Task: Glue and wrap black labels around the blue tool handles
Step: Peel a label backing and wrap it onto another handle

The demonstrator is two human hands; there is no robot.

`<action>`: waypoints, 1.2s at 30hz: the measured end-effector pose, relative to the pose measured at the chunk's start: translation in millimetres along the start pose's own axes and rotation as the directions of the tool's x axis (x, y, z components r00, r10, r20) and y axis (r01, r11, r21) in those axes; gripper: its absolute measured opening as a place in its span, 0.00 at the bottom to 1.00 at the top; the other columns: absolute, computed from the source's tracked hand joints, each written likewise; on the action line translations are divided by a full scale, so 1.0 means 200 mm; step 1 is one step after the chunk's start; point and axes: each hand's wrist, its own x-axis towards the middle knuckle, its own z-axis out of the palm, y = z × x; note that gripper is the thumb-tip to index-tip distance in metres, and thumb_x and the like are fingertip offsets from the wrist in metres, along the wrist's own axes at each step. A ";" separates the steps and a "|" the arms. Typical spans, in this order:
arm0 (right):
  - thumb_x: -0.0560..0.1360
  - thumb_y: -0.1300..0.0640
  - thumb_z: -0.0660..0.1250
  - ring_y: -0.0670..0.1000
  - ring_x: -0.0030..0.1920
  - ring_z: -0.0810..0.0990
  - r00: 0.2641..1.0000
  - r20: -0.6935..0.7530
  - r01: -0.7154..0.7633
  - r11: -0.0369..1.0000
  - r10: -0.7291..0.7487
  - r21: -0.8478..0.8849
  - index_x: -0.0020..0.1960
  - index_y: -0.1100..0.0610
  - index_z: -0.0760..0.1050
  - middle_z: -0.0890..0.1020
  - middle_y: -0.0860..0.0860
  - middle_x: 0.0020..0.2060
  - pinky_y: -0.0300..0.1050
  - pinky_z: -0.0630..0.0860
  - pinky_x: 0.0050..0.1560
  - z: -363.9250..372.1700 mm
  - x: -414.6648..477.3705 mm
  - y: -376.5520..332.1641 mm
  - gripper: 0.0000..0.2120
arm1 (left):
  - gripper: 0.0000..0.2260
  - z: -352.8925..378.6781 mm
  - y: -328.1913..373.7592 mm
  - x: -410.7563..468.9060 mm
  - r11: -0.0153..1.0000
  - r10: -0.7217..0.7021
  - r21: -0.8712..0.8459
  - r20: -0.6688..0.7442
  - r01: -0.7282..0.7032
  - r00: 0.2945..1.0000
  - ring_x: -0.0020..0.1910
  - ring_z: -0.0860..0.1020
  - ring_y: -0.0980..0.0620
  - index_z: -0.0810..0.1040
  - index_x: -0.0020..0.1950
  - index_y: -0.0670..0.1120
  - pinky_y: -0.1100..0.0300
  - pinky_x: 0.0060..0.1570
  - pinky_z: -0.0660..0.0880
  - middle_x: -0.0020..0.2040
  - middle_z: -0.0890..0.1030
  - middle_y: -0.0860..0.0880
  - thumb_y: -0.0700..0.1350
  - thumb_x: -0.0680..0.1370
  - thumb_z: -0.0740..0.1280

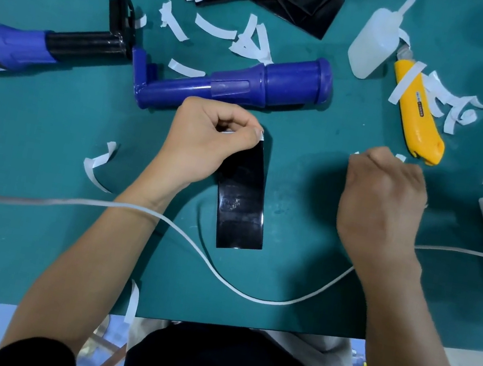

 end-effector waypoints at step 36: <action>0.77 0.69 0.69 0.42 0.50 0.83 0.993 0.108 -0.114 0.669 0.051 0.735 0.55 0.56 0.87 0.85 0.44 0.49 0.33 0.76 0.55 0.06 0.10 -0.30 0.13 | 0.03 0.08 -0.01 -0.09 0.768 0.552 0.492 -0.183 -0.410 0.813 0.44 0.86 0.52 0.89 0.49 0.43 0.55 0.47 0.81 0.46 0.88 0.50 0.40 0.78 0.76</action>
